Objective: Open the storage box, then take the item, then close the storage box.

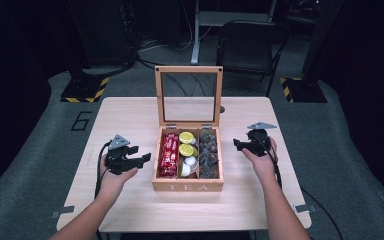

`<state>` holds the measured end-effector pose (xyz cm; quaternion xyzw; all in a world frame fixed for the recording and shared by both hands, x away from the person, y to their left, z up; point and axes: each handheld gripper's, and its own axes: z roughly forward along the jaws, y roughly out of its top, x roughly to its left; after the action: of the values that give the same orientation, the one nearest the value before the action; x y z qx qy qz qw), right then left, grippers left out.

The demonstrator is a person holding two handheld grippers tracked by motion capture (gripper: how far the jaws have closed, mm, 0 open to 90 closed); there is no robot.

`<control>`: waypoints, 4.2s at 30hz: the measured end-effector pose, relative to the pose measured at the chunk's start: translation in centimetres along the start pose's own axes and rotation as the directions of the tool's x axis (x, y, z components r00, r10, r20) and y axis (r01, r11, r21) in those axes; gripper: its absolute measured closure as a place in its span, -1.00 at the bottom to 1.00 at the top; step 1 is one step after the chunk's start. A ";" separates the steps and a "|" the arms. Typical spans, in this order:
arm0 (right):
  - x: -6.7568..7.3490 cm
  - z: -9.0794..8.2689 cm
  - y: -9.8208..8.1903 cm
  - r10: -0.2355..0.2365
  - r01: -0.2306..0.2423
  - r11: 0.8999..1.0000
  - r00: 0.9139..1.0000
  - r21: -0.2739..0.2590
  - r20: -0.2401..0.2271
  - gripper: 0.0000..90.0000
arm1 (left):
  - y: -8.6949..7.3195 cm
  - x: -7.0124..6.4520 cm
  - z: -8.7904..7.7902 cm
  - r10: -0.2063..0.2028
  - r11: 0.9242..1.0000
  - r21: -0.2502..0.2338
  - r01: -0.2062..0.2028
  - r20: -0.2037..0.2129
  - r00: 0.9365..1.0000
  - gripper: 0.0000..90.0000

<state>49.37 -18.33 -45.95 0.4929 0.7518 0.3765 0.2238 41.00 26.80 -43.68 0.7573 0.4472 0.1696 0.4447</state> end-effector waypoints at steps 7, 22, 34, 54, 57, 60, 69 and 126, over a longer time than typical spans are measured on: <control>1.3 -0.1 1.0 -0.015 0.013 1.000 0.998 -0.028 -0.058 -0.29 | -0.4 0.3 0.5 0.006 1.000 0.015 -0.006 0.001 1.000 -0.20; 2.7 -1.4 5.7 -0.047 0.041 0.998 0.993 -0.050 -0.109 -0.29 | 0.1 0.7 0.1 0.003 1.000 -0.011 -0.003 -0.001 1.000 -0.20; 2.4 -1.1 8.2 -0.038 0.036 0.999 0.972 -0.011 -0.233 -0.19 | 0.4 1.4 -0.6 0.005 1.000 -0.020 -0.005 -0.007 1.000 -0.20; 1.9 -1.3 13.8 -0.089 0.083 0.996 0.980 -0.040 -0.176 -0.12 | 0.9 1.6 -1.2 0.018 0.999 -0.030 -0.018 -0.002 1.000 -0.20; 1.5 -0.8 14.3 -0.082 0.077 0.996 0.981 -0.036 -0.173 -0.12 | 1.0 1.6 -1.1 0.021 0.999 -0.023 -0.021 0.000 1.000 -0.20; 1.2 -0.2 14.7 -0.088 0.083 0.996 0.982 -0.035 -0.167 -0.12 | 1.2 1.4 -1.1 0.026 0.999 -0.024 -0.026 0.001 1.000 -0.20; 0.9 1.8 15.1 -0.079 0.074 0.997 0.984 -0.036 -0.160 -0.16 | 1.7 0.9 -1.5 0.045 0.999 -0.031 -0.044 0.007 0.999 -0.19; 2.5 3.2 15.8 -0.094 0.090 0.995 0.984 -0.034 -0.150 0.43 | 1.7 0.1 -1.0 0.048 0.999 -0.024 -0.047 0.019 0.999 -0.19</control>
<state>59.66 -11.35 -35.46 0.4248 0.7833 0.4123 0.1900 41.32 27.07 -41.71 0.7640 0.4227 0.1781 0.4538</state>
